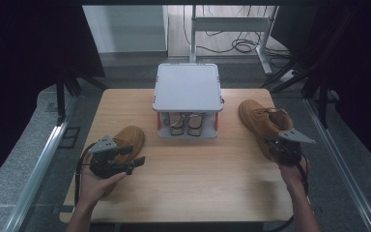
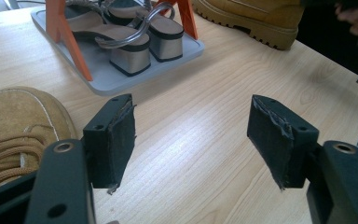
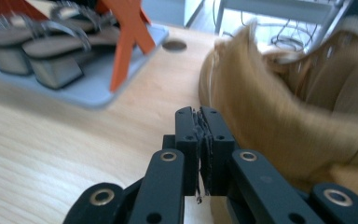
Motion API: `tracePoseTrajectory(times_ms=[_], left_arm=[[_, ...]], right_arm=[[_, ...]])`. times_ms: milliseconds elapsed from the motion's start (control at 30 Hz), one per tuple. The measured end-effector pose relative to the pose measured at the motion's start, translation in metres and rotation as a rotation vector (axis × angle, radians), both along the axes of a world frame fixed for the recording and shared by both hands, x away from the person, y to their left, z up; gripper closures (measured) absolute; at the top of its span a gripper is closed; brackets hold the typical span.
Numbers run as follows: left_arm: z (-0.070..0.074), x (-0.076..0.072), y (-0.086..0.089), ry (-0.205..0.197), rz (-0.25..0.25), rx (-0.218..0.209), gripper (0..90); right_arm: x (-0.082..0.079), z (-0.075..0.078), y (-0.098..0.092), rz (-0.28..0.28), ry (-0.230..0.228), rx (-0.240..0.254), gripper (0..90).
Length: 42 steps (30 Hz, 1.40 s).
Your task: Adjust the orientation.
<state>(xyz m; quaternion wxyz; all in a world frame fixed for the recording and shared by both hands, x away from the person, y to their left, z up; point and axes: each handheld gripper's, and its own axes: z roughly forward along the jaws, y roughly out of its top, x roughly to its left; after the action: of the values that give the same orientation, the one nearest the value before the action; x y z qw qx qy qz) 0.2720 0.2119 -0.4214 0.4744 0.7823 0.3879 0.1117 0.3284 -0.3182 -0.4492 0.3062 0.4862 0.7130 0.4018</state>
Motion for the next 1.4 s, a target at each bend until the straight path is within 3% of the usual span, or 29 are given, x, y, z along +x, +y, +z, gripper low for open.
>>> tracePoseTrajectory(times_ms=[133, 267, 367, 433, 700, 967, 1133, 1333, 1400], left_arm=[[0.000, 0.000, 0.000, -0.001, -0.002, 0.001, 32.9], [0.000, 0.000, 0.001, -0.001, 0.001, 0.000, 32.9], [0.000, 0.000, 0.002, 0.001, 0.002, 0.000, 32.9], [-0.001, 0.001, 0.002, 0.001, 0.004, -0.001, 32.9], [-0.001, 0.001, 0.003, 0.004, 0.006, -0.001, 33.0], [-0.002, 0.001, -0.001, 0.006, -0.002, 0.002, 33.0], [-0.002, 0.001, -0.001, 0.005, -0.002, 0.003, 33.0], [-0.002, 0.002, 0.002, 0.006, 0.006, -0.001, 33.1], [-0.002, 0.002, 0.003, 0.006, 0.010, -0.002, 33.0]], right_arm=[[0.006, 0.021, 0.001, 0.013, -0.022, -0.022, 80.2], [0.024, 0.033, -0.002, -0.027, -0.021, -0.062, 62.5], [0.039, 0.035, -0.005, -0.025, 0.003, -0.069, 54.3], [0.047, 0.035, -0.007, -0.018, 0.027, -0.075, 53.7], [0.073, 0.026, -0.007, 0.001, 0.138, -0.102, 53.7], [0.080, 0.028, -0.005, 0.032, 0.194, -0.157, 62.6], [0.081, 0.029, -0.005, 0.053, 0.201, -0.171, 72.8], [0.079, 0.032, -0.011, 0.018, 0.172, -0.156, 75.7], [0.078, 0.035, -0.016, -0.005, 0.149, -0.128, 76.0]])
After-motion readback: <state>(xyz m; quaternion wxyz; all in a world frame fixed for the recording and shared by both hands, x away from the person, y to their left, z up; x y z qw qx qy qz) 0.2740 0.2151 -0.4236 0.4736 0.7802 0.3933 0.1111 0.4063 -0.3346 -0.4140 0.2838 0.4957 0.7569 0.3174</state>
